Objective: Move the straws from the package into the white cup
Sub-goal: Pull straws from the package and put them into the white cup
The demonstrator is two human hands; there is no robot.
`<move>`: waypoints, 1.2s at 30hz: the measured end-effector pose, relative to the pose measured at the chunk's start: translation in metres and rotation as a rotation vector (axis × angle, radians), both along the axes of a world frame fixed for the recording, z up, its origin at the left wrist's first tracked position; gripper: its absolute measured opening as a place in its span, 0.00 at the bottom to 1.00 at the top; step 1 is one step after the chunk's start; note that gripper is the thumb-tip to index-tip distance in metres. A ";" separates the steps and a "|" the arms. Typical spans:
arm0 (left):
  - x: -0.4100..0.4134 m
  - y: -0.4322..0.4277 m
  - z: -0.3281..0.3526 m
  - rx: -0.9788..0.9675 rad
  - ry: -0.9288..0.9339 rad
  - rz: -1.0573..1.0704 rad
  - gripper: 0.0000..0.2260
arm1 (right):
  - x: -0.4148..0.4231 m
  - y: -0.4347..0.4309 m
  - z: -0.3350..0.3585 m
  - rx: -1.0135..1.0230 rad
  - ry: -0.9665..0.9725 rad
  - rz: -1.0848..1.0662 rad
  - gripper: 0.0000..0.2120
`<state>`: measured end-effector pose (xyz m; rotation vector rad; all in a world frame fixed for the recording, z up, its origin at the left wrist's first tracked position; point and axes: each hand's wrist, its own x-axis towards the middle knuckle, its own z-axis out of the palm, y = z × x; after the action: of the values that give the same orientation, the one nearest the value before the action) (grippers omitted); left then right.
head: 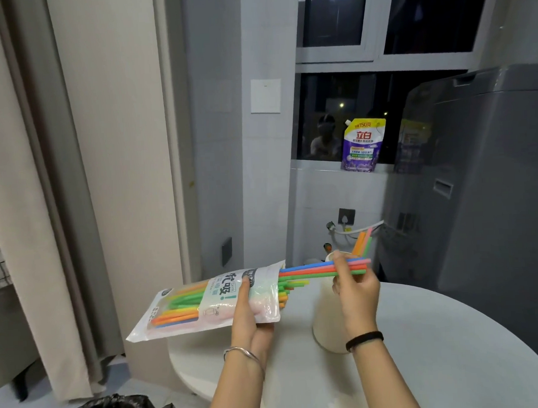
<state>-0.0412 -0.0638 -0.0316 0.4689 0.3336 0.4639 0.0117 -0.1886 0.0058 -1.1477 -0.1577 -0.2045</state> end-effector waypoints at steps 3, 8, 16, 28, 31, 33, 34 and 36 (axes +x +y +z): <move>0.002 -0.004 0.000 0.016 0.001 0.007 0.05 | -0.003 -0.004 0.003 -0.032 0.007 0.072 0.08; 0.005 -0.014 -0.001 -0.002 0.016 -0.023 0.04 | -0.011 0.001 -0.001 -0.210 0.050 0.163 0.07; 0.009 -0.024 0.000 -0.023 0.008 -0.043 0.05 | -0.009 -0.003 -0.003 -0.128 0.028 0.105 0.08; 0.017 -0.037 0.008 -0.107 -0.003 -0.098 0.14 | 0.022 -0.053 0.018 -0.113 -0.029 -0.201 0.15; 0.019 -0.039 0.009 -0.119 -0.008 -0.115 0.12 | 0.031 -0.076 0.031 -0.096 -0.088 -0.252 0.17; 0.019 -0.039 0.009 -0.120 -0.014 -0.141 0.08 | 0.036 -0.089 0.039 -0.121 -0.117 -0.289 0.17; 0.018 -0.040 0.009 -0.122 -0.018 -0.149 0.07 | 0.038 -0.094 0.043 -0.138 -0.135 -0.304 0.17; 0.019 -0.042 0.009 -0.131 -0.020 -0.150 0.09 | 0.041 -0.101 0.051 -0.157 -0.171 -0.327 0.17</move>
<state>-0.0224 -0.1062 -0.0231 0.3584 0.3048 0.2990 0.0530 -0.2895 0.0571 -1.3093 -0.1376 -0.5892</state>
